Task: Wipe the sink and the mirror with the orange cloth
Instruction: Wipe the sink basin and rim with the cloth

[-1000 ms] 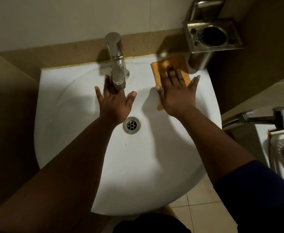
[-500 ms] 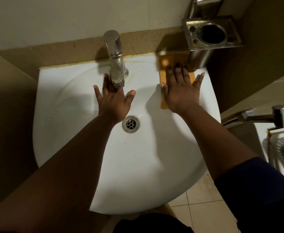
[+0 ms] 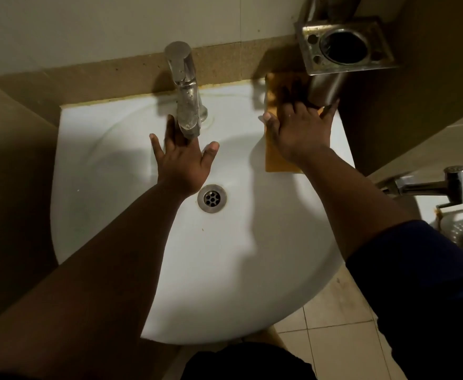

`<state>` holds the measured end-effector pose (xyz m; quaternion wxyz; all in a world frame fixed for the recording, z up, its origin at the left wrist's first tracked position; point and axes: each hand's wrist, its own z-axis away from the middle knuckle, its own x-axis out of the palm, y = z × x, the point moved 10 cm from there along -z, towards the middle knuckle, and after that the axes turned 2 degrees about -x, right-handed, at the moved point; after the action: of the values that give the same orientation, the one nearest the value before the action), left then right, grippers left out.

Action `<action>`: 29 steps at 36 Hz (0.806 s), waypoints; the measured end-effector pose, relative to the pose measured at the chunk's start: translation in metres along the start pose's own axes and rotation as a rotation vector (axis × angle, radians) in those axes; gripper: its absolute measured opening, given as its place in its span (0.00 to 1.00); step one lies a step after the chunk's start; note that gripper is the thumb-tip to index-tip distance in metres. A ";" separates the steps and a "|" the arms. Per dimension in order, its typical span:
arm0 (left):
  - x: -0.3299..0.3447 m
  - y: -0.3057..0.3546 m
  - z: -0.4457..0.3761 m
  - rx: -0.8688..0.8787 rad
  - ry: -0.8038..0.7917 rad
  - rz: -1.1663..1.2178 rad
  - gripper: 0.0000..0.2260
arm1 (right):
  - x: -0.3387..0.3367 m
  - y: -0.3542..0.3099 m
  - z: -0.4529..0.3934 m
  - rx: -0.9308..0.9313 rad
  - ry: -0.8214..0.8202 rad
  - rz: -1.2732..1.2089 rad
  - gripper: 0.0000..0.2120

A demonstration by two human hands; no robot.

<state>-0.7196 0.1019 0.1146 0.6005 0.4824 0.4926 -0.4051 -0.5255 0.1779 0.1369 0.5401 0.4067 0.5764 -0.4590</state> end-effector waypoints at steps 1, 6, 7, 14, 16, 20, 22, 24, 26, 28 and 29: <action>0.000 0.000 0.000 0.001 -0.001 -0.002 0.30 | 0.000 0.001 0.000 0.003 -0.007 0.003 0.26; 0.001 -0.001 0.000 0.005 -0.007 -0.001 0.30 | 0.002 0.010 0.004 0.076 -0.010 0.003 0.27; 0.001 -0.001 0.000 0.006 -0.007 -0.001 0.30 | 0.002 0.012 0.005 0.093 -0.012 0.005 0.27; 0.002 -0.002 0.000 0.017 0.001 0.002 0.31 | 0.005 0.022 0.006 0.155 -0.034 0.009 0.27; 0.002 -0.002 0.000 0.019 0.003 0.003 0.31 | 0.005 0.024 0.007 0.160 -0.037 0.012 0.27; 0.001 0.000 0.000 0.014 0.004 -0.005 0.31 | 0.003 0.030 0.014 0.173 -0.028 0.015 0.26; 0.001 -0.001 0.000 0.005 -0.002 -0.008 0.31 | 0.004 0.034 0.019 0.175 -0.020 0.014 0.26; 0.000 0.000 -0.001 0.005 -0.006 -0.006 0.31 | 0.005 0.039 0.025 0.180 -0.020 0.006 0.27; 0.001 0.000 -0.001 0.001 -0.013 -0.004 0.31 | 0.008 0.046 0.033 0.191 -0.031 -0.012 0.28; 0.001 0.000 -0.001 -0.001 -0.024 -0.001 0.31 | 0.009 0.052 0.043 0.201 -0.039 -0.026 0.29; 0.001 0.000 -0.001 0.003 -0.028 -0.004 0.32 | 0.010 0.054 0.046 0.203 -0.041 -0.031 0.29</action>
<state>-0.7197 0.1031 0.1134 0.6058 0.4765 0.4844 -0.4139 -0.4624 0.1461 0.1222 0.5006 0.4409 0.5221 -0.5315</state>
